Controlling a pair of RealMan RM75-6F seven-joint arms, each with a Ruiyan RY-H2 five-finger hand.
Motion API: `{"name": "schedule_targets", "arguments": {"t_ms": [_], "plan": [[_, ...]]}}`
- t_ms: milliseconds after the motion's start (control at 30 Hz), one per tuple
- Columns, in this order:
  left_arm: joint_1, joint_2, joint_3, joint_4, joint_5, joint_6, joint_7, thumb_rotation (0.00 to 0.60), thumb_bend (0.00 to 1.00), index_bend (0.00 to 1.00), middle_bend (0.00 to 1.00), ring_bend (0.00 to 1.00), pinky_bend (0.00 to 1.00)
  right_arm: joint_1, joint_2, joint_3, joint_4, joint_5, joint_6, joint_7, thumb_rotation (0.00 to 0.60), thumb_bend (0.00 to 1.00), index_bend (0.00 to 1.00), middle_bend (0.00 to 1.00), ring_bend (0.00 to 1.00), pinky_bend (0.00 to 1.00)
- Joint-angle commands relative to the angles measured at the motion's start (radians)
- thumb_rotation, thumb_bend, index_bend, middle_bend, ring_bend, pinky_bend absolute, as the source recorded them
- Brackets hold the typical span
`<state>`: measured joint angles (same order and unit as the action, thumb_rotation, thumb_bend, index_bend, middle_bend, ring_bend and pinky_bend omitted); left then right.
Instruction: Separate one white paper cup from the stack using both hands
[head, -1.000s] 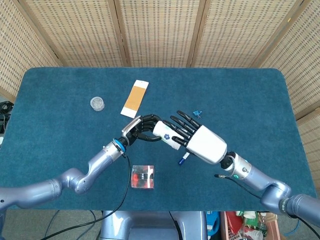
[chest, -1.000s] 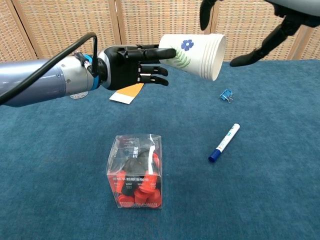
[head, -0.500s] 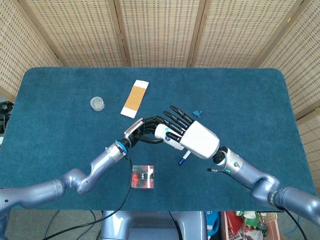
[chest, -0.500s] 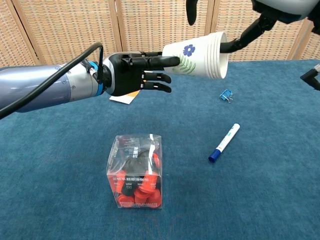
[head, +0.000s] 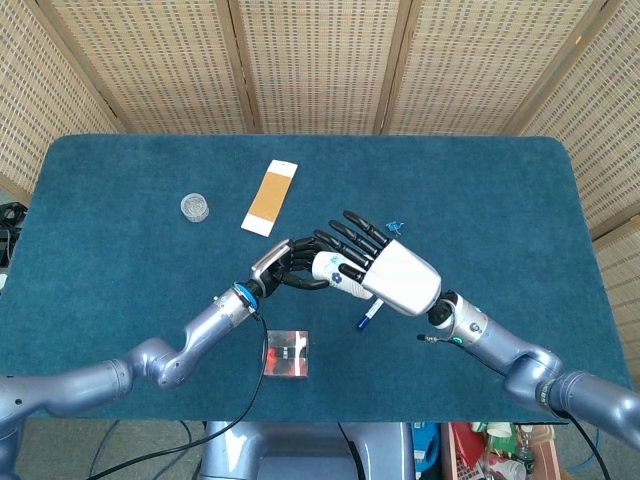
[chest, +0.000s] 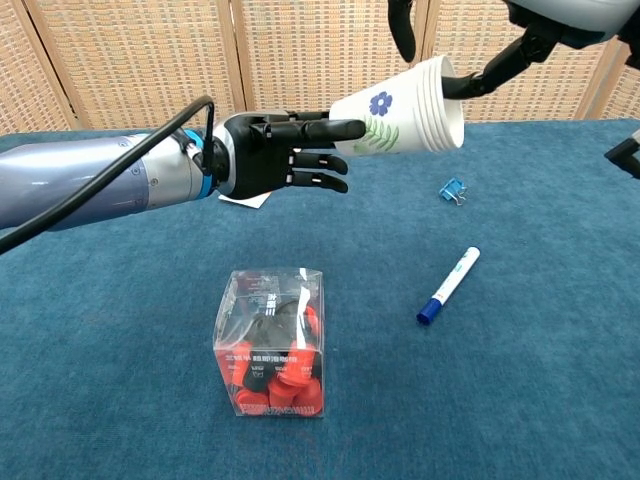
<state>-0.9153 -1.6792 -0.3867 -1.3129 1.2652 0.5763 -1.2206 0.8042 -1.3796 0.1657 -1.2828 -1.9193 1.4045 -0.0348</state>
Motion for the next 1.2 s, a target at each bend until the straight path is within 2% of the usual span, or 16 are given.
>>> {"name": "schedule_targets", "arguments": {"t_ms": [33,267,367,767,1033,1133,1200], "plan": [[0.000,-0.001,0.000,-0.001,0.002,-0.001,-0.002,0.600,0.07,0.51,0.49,0.55,0.47,0.002,0.002,-0.005,0.003,-0.003,0.002,-0.005,0.600,0.54,0.60,0.12,0.02,0.14],[0.001,-0.004,0.002,0.002,0.011,-0.002,-0.006,0.600,0.07,0.51,0.49,0.55,0.47,0.006,0.002,-0.017,0.010,-0.002,0.005,-0.015,0.600,0.61,0.66,0.13,0.02,0.14],[0.001,-0.007,0.002,0.005,0.013,-0.002,-0.006,0.600,0.07,0.51,0.49,0.55,0.47,0.007,0.002,-0.020,0.012,-0.002,0.007,-0.021,0.600,0.62,0.69,0.13,0.02,0.14],[0.011,-0.007,0.004,0.040,0.010,0.004,-0.011,0.600,0.07,0.51,0.49,0.55,0.47,-0.004,0.016,-0.026,0.024,0.001,0.051,-0.027,0.600,0.63,0.70,0.14,0.02,0.14],[0.074,0.103,0.013,0.112,0.033,0.022,-0.050,0.600,0.07,0.51,0.49,0.55,0.47,-0.086,0.118,-0.064,0.064,-0.013,0.162,0.011,0.600,0.63,0.70,0.14,0.02,0.14],[0.097,0.149,0.035,0.136,0.075,0.051,-0.040,0.600,0.07,0.51,0.49,0.55,0.47,-0.105,0.142,-0.082,0.091,-0.018,0.169,0.010,0.600,0.63,0.70,0.14,0.02,0.14],[0.110,0.181,0.064,0.168,0.119,0.087,0.017,0.600,0.07,0.51,0.49,0.55,0.47,-0.114,0.158,-0.095,0.111,-0.020,0.160,0.005,0.600,0.63,0.70,0.14,0.02,0.14]]}}
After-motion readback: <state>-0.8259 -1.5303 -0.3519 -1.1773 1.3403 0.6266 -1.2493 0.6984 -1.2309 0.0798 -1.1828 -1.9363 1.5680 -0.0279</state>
